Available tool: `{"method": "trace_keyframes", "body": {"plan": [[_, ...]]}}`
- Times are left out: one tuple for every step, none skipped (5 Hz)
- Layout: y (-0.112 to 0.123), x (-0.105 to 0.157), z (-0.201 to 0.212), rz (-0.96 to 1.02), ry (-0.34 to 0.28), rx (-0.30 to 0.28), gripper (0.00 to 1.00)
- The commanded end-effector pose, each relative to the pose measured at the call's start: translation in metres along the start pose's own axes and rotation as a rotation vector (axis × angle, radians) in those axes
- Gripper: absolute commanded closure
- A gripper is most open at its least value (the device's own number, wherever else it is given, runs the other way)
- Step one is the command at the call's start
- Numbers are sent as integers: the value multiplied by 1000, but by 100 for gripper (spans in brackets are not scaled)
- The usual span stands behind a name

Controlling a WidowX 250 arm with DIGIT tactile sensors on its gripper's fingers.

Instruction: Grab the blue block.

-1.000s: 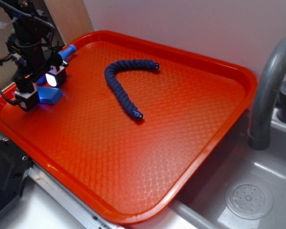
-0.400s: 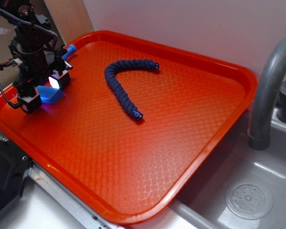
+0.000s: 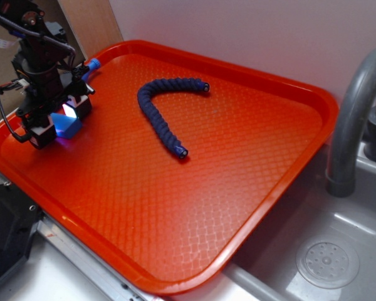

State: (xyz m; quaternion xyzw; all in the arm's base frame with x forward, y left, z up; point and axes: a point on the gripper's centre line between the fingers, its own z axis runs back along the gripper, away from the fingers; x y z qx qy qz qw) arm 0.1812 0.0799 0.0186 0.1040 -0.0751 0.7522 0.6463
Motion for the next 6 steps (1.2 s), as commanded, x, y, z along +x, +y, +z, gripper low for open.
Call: {"method": "trace_keyframes", "body": {"plan": [[-6,6,55,-397,-29,-164,100],[-9,7,94,-631,105,-214,100],[-12,-11,146,-868,90,-300,100],[-9,-30,193,-1098,140,-421,100],[14,-60,239,-1270,101,-537,100],[21,-71,244,-1246,102,-506,100]]}}
